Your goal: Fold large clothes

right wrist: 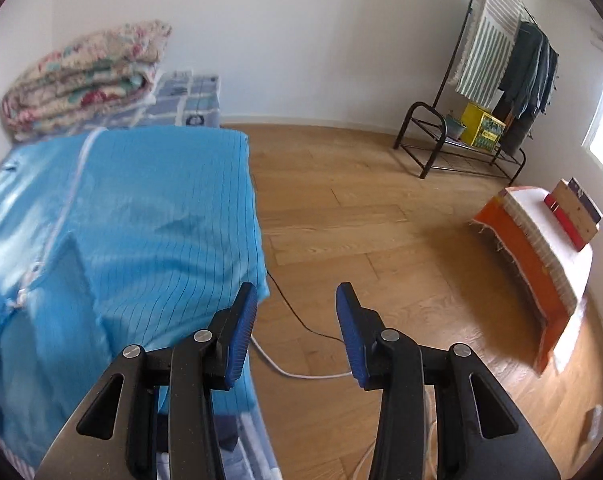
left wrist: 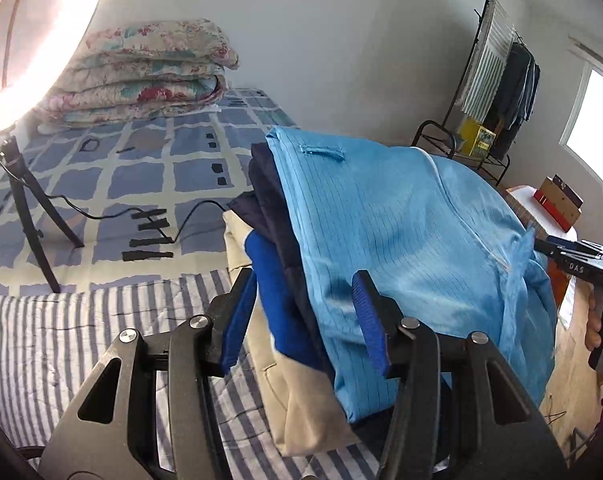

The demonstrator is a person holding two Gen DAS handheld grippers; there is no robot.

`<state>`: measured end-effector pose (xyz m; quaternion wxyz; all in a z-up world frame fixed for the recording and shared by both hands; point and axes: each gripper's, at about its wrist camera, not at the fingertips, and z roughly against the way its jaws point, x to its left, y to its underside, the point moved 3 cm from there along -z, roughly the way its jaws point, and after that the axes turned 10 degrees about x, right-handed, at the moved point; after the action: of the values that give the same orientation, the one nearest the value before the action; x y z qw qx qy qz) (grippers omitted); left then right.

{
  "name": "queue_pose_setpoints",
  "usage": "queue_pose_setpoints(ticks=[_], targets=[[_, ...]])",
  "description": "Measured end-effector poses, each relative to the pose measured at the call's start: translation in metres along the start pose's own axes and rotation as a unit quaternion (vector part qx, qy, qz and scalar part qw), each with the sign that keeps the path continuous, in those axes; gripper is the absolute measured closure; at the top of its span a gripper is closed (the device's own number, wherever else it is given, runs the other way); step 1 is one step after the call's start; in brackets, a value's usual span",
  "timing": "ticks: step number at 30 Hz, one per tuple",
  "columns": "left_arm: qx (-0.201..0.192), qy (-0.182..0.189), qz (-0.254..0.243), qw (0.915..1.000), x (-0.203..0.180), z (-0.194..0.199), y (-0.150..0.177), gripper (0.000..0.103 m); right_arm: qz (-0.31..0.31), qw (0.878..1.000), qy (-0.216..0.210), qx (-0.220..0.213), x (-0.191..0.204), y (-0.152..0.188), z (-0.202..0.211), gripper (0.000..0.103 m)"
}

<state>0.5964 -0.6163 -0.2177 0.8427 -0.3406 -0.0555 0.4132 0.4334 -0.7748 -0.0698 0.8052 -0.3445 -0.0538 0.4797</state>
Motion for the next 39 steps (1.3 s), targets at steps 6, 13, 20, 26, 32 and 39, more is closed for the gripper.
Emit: queue_pose_setpoints(ticks=[6,13,20,26,32,39], targets=[[-0.022,0.007,-0.013,0.9997,-0.001,0.043,0.011,0.052,-0.025,0.999,-0.024,-0.03,0.0,0.005,0.027,0.064],[-0.055,0.016,-0.042,0.9975,-0.026,0.115,0.037,0.052,-0.006,0.997,-0.038,-0.064,0.021,0.02,0.083,0.064],[-0.076,0.013,-0.065,0.9949,-0.065,0.217,0.084,0.037,0.004,0.992,-0.075,-0.1,0.032,0.064,0.174,0.053],[-0.1,-0.003,-0.083,0.9915,-0.089,0.31,0.13,0.019,0.031,0.99,-0.08,-0.112,0.034,0.118,0.262,0.045],[-0.121,-0.017,-0.092,0.9881,-0.098,0.386,0.174,0.013,0.044,0.984,-0.085,-0.151,0.036,0.161,0.33,0.032],[-0.138,-0.035,-0.091,0.9856,-0.092,0.441,0.218,0.005,0.041,0.982,-0.092,-0.158,0.052,0.209,0.364,0.031]])
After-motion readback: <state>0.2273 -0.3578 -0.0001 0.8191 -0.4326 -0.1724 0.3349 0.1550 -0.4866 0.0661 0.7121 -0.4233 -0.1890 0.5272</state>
